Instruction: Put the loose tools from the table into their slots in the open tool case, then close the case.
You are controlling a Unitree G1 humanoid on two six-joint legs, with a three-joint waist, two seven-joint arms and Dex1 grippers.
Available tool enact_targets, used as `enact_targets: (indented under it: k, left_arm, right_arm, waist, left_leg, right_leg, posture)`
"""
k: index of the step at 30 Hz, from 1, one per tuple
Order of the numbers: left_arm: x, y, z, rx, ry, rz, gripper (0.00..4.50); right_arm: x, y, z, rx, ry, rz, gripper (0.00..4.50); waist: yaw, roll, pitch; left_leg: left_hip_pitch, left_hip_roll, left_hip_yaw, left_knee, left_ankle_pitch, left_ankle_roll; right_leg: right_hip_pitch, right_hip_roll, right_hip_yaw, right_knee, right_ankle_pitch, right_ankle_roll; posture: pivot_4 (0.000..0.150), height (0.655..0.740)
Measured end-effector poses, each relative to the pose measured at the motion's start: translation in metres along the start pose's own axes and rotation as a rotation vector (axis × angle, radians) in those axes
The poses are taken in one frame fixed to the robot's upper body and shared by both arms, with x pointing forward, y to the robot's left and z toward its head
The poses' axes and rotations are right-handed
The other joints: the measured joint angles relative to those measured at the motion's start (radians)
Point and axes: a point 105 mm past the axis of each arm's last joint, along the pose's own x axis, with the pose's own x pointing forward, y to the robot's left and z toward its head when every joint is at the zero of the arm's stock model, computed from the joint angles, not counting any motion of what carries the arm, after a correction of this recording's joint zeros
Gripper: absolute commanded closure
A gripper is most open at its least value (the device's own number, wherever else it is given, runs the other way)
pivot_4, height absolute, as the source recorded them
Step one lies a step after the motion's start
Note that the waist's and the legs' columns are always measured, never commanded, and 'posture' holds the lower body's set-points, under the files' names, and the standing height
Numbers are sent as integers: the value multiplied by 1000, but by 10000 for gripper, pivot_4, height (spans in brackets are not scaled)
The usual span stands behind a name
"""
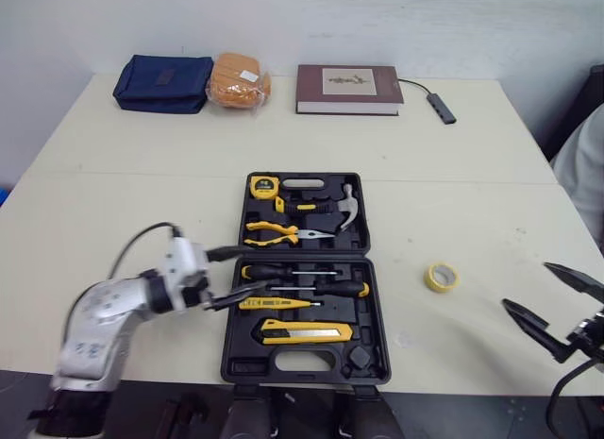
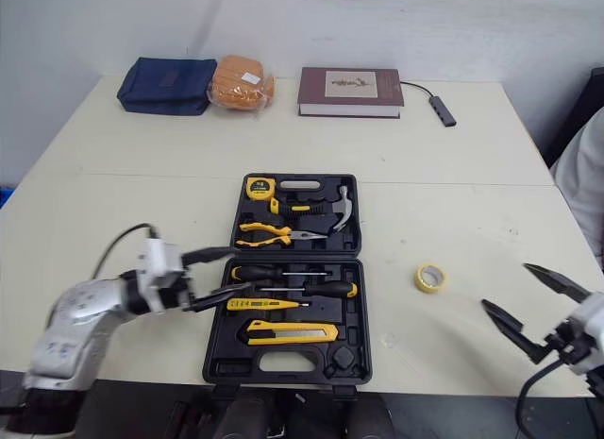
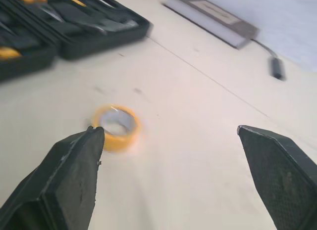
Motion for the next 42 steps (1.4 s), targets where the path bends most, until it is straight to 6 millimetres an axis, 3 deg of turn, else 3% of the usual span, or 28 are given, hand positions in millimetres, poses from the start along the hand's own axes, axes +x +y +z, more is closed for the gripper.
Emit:
enact_targets:
  k: [5, 11, 13, 19, 27, 34, 37, 42]
  left_arm:
    - [-70, 38, -32, -44, 71, 343, 898]
    - [-137, 45, -65, -165, 151, 620, 898]
    - [-153, 44, -73, -184, 169, 686, 898]
    - [-177, 48, -80, -203, 166, 799, 898]
    - [-136, 61, -45, -114, 31, 707, 898]
    - [-40, 43, 11, -21, -130, 332, 898]
    - [-14, 29, 29, 25, -167, 198, 898]
    - [15, 2, 32, 19, -161, 3, 898]
  right_arm:
    - [-39, -28, -39, 6, 120, -241, 0]
    - [-72, -32, -68, 22, 229, -385, 0]
    - [-82, -32, -74, 31, 258, -420, 0]
    - [-82, -40, -76, 18, 236, -509, 0]
    - [-40, -41, -62, 2, 121, -449, 0]
    - [48, -15, 0, 81, -29, -106, 0]
    - [69, -7, 25, 103, 41, 39, 0]
    - [87, 27, 54, 106, 185, 405, 0]
  waist:
    - [-2, -1, 1]
    - [-6, 0, 1]
    - [-11, 0, 1]
    - [-21, 0, 1]
    - [-20, 1, 0]
    - [-18, 1, 0]
    - [-17, 2, 0]
    - [-15, 1, 1]
  left_leg:
    - [0, 0, 0, 0, -3, -6]
    - [1, 1, -1, -6, -3, -8]
    - [1, 1, -1, -8, -3, -8]
    - [2, 1, -1, -9, -2, -9]
    - [2, 0, 0, -11, -2, -10]
    - [2, 0, 0, -7, 2, -9]
    - [2, 0, 0, -9, 2, -10]
    - [1, 0, 0, -9, 6, -4]
  right_leg:
    - [-1, -1, 1, 0, 1, -1]
    - [-2, -2, 1, -2, 0, -2]
    - [-2, -2, 1, -3, 0, -2]
    - [-2, -2, 2, -3, 0, -3]
    - [-2, -2, 1, -3, 0, -3]
    - [-2, -2, 2, 2, 1, -2]
    - [-2, -1, 1, 2, 1, -3]
    - [-2, 0, 0, 0, 1, -3]
  posture:
    - [1500, 7400]
    - [1500, 7400]
    - [1500, 7400]
    - [1500, 7400]
    - [1500, 7400]
    - [1500, 7400]
    - [1500, 7400]
    - [1500, 7400]
